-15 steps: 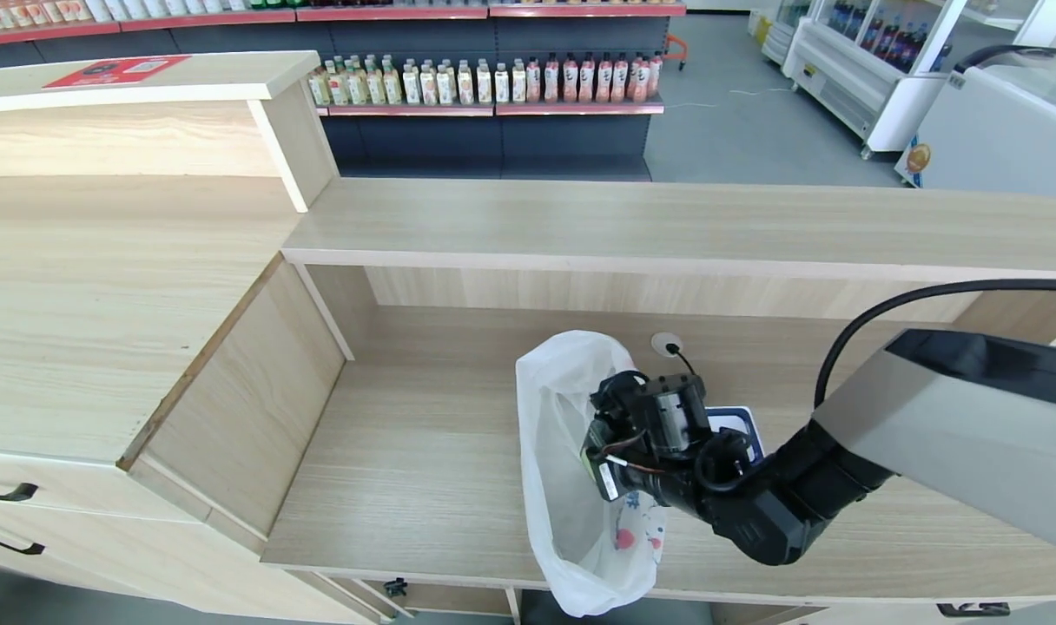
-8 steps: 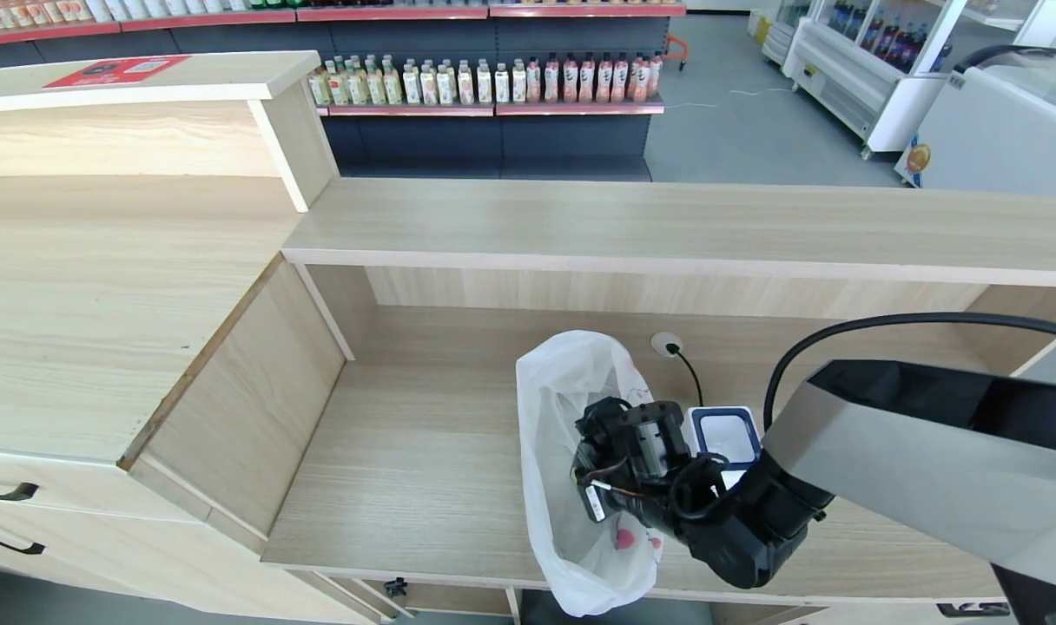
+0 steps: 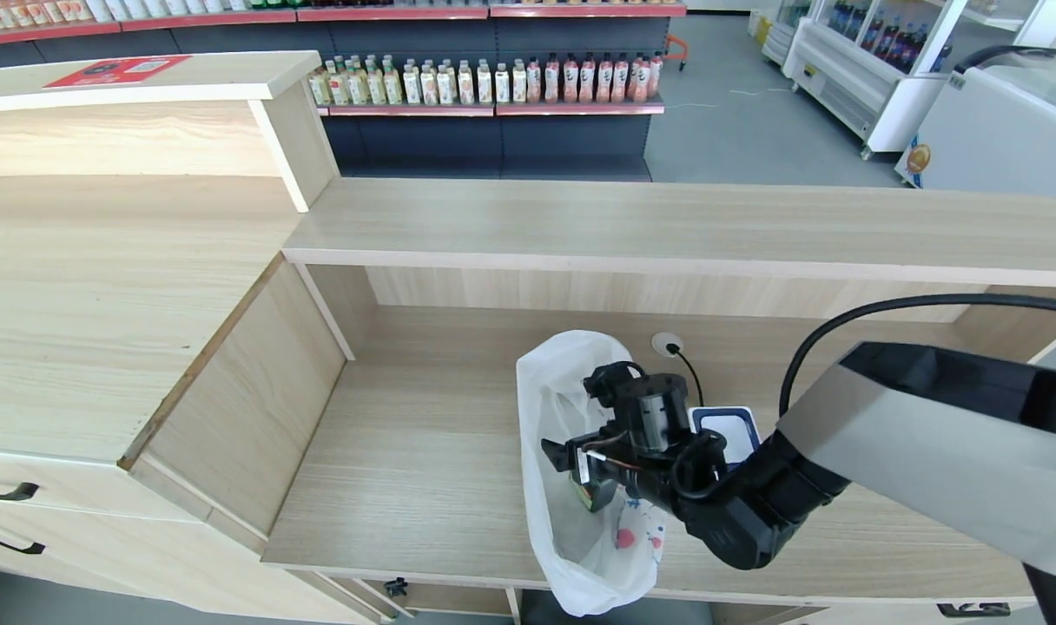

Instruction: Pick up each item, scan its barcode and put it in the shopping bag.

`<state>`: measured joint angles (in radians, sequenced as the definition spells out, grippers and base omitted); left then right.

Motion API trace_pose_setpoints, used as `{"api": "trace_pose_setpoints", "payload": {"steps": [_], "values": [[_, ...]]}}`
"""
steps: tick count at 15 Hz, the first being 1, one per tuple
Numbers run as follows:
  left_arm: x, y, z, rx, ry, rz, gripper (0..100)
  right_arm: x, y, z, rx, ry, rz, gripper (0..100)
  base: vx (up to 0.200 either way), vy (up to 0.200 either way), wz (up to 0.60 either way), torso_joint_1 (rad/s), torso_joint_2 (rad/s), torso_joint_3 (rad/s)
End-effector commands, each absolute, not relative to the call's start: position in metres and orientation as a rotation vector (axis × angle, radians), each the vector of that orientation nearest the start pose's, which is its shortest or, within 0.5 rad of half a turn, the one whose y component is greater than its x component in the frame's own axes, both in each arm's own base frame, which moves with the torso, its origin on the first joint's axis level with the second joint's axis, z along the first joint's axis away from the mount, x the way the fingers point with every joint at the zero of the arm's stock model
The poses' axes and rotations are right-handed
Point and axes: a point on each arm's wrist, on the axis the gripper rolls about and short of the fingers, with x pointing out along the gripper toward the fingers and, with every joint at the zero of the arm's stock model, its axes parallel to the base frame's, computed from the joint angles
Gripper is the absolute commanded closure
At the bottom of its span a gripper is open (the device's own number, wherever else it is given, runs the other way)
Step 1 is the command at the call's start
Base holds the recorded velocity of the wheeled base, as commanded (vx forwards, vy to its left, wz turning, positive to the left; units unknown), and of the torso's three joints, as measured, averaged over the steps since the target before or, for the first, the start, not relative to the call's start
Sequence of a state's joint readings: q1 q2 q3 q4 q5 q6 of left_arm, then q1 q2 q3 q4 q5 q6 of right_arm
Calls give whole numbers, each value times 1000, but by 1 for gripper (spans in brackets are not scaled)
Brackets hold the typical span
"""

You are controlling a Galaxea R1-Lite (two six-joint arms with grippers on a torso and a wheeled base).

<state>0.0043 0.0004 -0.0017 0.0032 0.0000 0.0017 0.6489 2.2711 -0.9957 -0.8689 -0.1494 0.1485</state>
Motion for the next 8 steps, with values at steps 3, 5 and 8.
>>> {"api": "trace_pose_setpoints", "payload": {"steps": [3,5,8], "values": [[-23,0,76,-2,2,5,0,313,217,126,174,354,421,0,0,0,0,0,0,0],[-23,0,76,-3,2,5,0,299,182,158,191,334,366,0,0,0,0,0,0,0],[-23,0,76,-3,2,5,0,251,125,180,186,377,275,0,0,0,0,0,0,0]]}}
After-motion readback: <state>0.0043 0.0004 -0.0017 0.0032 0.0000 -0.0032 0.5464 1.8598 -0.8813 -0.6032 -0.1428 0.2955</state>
